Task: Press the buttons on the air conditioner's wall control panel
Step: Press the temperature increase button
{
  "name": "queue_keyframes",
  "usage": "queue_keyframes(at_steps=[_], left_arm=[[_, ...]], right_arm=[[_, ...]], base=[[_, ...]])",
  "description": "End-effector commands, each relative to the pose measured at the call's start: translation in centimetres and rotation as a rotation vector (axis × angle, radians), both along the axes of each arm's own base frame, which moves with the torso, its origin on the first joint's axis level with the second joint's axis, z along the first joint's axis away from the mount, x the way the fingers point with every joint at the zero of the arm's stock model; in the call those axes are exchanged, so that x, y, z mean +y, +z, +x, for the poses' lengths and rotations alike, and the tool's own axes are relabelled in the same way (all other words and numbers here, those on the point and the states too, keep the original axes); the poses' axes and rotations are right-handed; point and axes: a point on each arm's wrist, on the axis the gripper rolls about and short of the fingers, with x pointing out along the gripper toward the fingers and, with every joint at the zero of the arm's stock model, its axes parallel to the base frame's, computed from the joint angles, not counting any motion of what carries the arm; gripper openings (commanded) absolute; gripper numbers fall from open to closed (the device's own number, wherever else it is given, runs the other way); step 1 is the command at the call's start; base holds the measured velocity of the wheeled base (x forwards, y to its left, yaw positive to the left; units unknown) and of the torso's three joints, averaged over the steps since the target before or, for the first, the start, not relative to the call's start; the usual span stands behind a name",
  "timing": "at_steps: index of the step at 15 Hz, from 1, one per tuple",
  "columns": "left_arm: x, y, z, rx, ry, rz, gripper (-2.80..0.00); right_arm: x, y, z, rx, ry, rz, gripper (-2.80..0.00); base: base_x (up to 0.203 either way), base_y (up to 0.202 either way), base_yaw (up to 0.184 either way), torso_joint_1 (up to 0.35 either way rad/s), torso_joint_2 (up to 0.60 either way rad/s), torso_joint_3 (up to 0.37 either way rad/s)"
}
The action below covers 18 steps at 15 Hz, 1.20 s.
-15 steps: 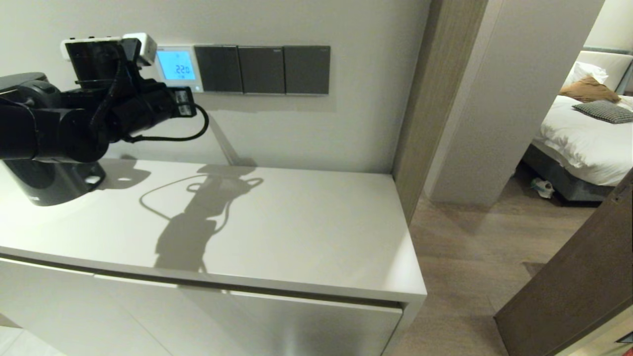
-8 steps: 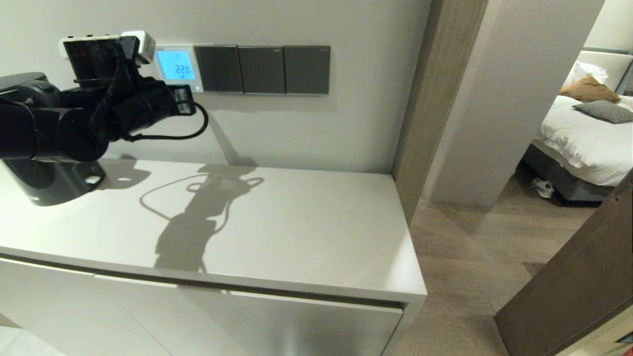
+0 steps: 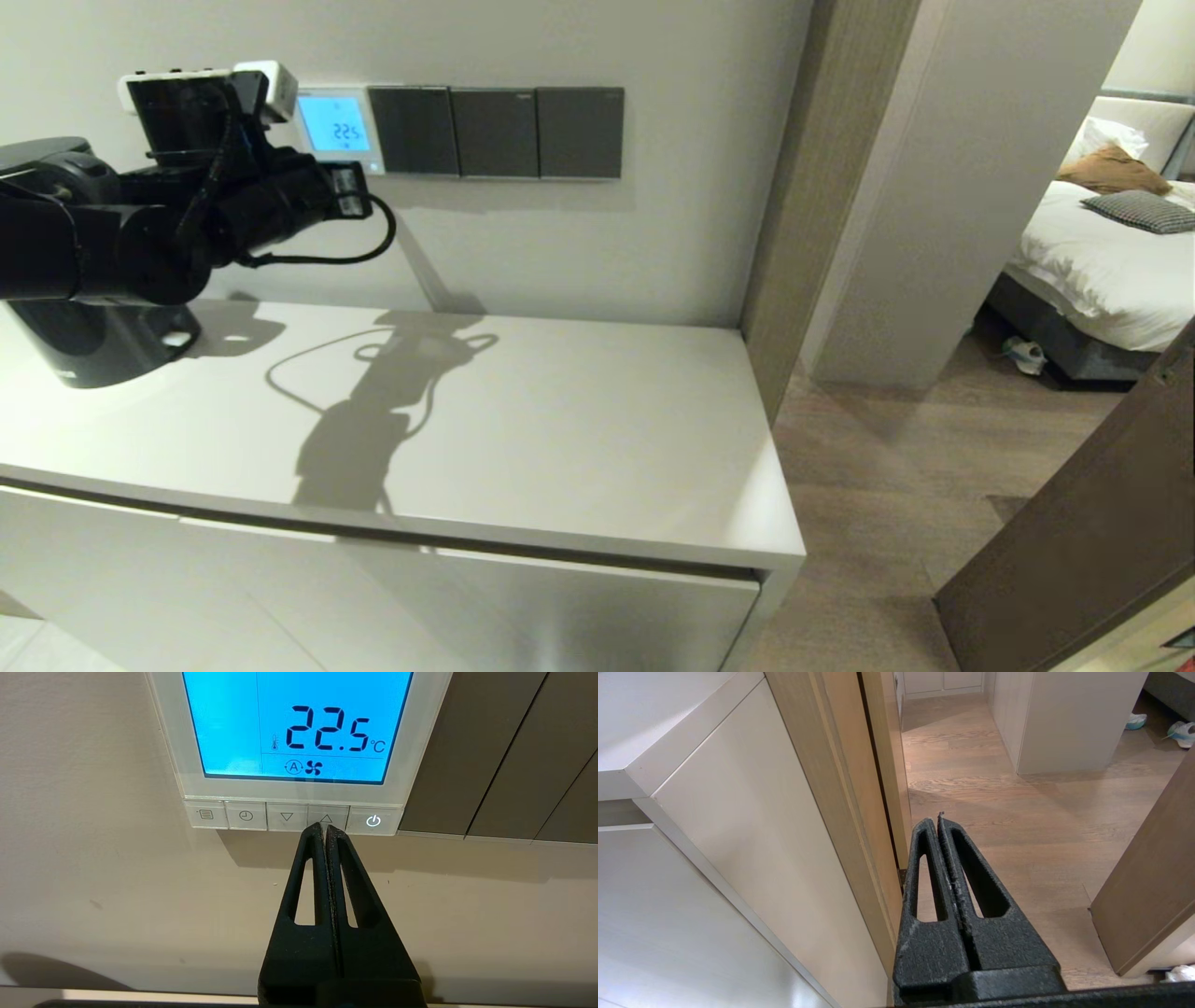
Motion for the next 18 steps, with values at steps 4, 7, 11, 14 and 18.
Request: queue_keyframes(at_steps=[4, 7, 11, 14, 18], left_arm=[[0.08, 0.34, -0.78, -0.004, -0.003, -0.002, -2.8], [0.08, 0.39, -0.78, -0.005, -0.003, -0.002, -2.8], [0.05, 0.3, -0.57, -0.005, -0.003, -0.002, -2.8], [0.01, 0.08, -0.23, -0.003, -0.003, 0.0, -2.8], [0.0, 0.07, -0.23, -0.001, -0.003, 0.0, -2.8]], right_arm=[[0.0, -0.03, 0.02, 0.002, 0.001, 0.0, -2.8], [0.0, -0.04, 0.02, 0.003, 0.001, 0.0, -2.8], [0.0, -0.04, 0.02, 0.003, 0.001, 0.0, -2.8], [0.0, -0.04, 0.02, 0.003, 0.001, 0.0, -2.8], [0.0, -0.04, 0.02, 0.003, -0.001, 0.0, -2.8]], base=[[0.0, 0.0, 0.0, 0.0, 0.0, 0.0], [0.0, 0.0, 0.0, 0.0, 0.0, 0.0], [0.0, 0.0, 0.0, 0.0, 0.0, 0.0], [0.0, 0.0, 0.0, 0.0, 0.0, 0.0], [0.0, 0.0, 0.0, 0.0, 0.0, 0.0]])
